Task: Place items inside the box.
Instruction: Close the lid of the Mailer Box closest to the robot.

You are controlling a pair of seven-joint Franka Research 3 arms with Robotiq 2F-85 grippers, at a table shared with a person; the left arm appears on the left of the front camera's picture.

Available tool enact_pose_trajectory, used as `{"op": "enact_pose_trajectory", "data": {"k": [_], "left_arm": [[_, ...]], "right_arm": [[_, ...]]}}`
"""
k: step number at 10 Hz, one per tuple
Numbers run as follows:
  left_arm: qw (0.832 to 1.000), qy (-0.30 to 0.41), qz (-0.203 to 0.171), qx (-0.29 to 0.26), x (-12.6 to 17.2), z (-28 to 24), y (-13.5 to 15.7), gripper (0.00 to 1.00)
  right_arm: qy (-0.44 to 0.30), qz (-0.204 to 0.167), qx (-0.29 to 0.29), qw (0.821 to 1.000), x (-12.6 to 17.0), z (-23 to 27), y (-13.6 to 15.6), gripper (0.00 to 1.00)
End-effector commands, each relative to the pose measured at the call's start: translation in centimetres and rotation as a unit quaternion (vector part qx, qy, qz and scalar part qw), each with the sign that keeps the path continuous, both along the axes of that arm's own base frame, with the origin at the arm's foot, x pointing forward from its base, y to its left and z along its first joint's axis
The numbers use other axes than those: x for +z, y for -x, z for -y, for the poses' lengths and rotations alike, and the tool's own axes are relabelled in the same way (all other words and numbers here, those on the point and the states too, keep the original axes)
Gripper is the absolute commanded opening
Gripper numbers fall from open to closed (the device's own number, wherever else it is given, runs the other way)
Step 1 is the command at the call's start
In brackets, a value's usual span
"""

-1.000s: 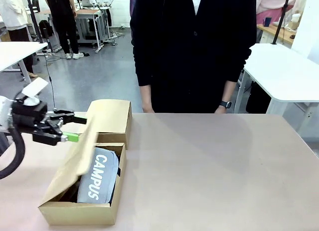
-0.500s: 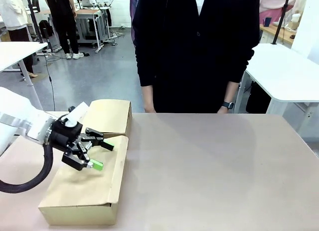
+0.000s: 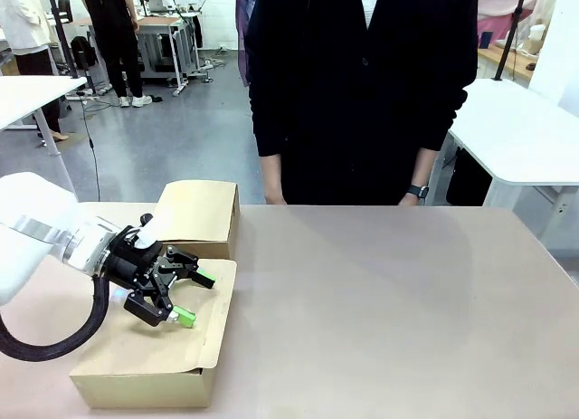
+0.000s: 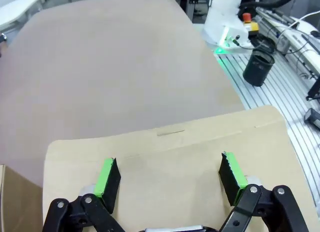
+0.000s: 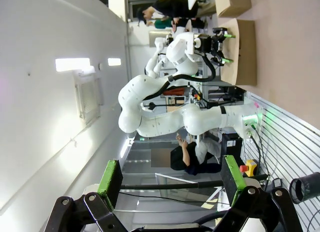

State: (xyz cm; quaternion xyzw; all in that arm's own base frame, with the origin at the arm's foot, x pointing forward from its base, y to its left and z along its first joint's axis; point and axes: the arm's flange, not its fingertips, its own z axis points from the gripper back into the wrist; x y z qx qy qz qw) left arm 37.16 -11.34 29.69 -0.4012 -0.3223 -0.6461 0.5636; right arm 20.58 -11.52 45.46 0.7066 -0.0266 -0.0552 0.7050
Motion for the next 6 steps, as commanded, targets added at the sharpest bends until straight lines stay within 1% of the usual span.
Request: {"op": "enact_pose_trajectory", "data": {"k": [1, 2, 3, 4, 5, 6], "left_arm": [[0.999, 0.012, 0.007, 0.047, -0.5, -2.0, 18.9, 1.0], [0.997, 0.035, 0.009, 0.073, 0.8, -2.4, 18.3, 1.0], [0.992, 0.058, 0.0, 0.114, 2.8, -3.2, 17.6, 1.0], [0.985, 0.084, -0.022, 0.147, 5.2, -4.6, 16.9, 1.0], [0.978, 0.096, -0.054, 0.178, 7.6, -6.3, 16.3, 1.0], [0.965, 0.069, -0.19, 0.168, 10.3, -8.6, 16.0, 1.0]], "right_arm": [[-0.005, 0.002, -0.001, 1.0, 0.6, 0.0, 0.1, 1.0], [-0.005, 0.002, -0.001, 1.0, 0.6, 0.0, 0.1, 1.0], [-0.005, 0.002, -0.001, 1.0, 0.6, 0.0, 0.1, 1.0], [-0.005, 0.002, -0.001, 1.0, 0.6, 0.0, 0.1, 1.0], [-0.005, 0.002, -0.001, 1.0, 0.6, 0.0, 0.1, 1.0], [-0.005, 0.002, -0.001, 1.0, 0.6, 0.0, 0.1, 1.0]]}}
